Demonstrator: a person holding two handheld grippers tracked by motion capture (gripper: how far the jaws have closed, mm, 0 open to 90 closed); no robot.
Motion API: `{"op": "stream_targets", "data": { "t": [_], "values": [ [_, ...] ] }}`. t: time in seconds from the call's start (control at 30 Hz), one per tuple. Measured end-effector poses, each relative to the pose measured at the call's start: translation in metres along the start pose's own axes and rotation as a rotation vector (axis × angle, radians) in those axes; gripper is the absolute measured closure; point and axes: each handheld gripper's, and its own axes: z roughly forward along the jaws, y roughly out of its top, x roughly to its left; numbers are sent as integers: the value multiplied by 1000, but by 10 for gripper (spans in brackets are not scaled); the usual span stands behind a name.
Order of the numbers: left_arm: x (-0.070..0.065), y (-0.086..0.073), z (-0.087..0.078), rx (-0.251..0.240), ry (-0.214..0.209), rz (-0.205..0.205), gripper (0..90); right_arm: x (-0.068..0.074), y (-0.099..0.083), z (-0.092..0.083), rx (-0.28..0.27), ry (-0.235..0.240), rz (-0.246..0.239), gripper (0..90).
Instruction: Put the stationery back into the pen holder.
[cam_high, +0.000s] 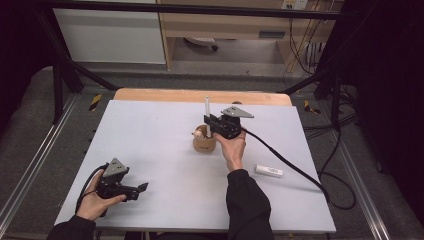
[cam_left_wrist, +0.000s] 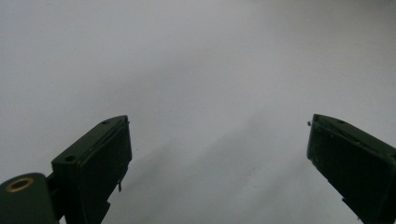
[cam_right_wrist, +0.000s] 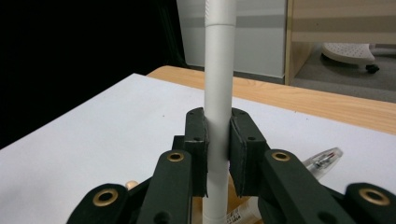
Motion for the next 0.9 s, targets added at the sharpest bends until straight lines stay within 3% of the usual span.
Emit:
{"op": "stream_targets", "data": {
  "t": [0.73,0.9],
  "values": [
    [0,-1,1,8,-2,-1,65,-2,-26,2,79,17,-20,783],
    [0,-1,1,7,-2,-2,65,-2,-24,-1,84,22,-39,731]
  ]
}}
